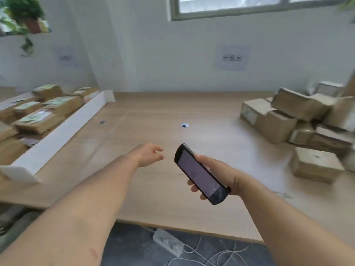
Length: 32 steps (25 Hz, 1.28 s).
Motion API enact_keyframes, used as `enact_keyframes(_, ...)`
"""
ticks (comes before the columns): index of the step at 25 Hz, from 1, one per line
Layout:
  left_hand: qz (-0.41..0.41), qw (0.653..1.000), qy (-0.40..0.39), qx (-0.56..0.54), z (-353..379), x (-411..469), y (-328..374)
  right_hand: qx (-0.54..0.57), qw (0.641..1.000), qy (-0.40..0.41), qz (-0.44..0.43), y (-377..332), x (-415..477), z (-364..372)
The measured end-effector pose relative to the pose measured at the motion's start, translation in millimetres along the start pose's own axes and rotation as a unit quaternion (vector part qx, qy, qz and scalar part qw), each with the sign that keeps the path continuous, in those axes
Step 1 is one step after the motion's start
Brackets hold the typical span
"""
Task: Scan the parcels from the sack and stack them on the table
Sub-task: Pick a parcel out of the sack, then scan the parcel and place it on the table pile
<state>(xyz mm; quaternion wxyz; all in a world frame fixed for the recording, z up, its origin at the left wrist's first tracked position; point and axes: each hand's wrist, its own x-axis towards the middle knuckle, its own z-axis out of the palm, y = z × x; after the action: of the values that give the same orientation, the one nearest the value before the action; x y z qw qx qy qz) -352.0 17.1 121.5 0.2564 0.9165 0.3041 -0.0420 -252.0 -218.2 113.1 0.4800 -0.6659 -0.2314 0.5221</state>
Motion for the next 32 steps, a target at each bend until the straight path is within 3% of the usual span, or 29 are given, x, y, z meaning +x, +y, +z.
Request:
enact_keyframes(9,0.172,0.975,-0.121,0.076,97.5,97.6,183.6,0.141,0.97,0.196,0.011,58.7,-73.9,-132.0)
enact_keyframes(20,0.371,0.895,-0.183,0.168,204.4,167.1,346.4,0.266,0.904,0.331,0.037,96.8,-116.3,-224.4)
enact_keyframes(27,0.436,0.834,-0.204,0.268,276.8,210.0,417.0,0.334,0.856,0.391,0.06,121.0,-121.9,-260.4)
enact_keyframes(32,0.431,0.831,-0.238,0.26,298.0,229.4,434.3,0.366,0.839,0.399,0.06,133.2,-115.6,-273.4)
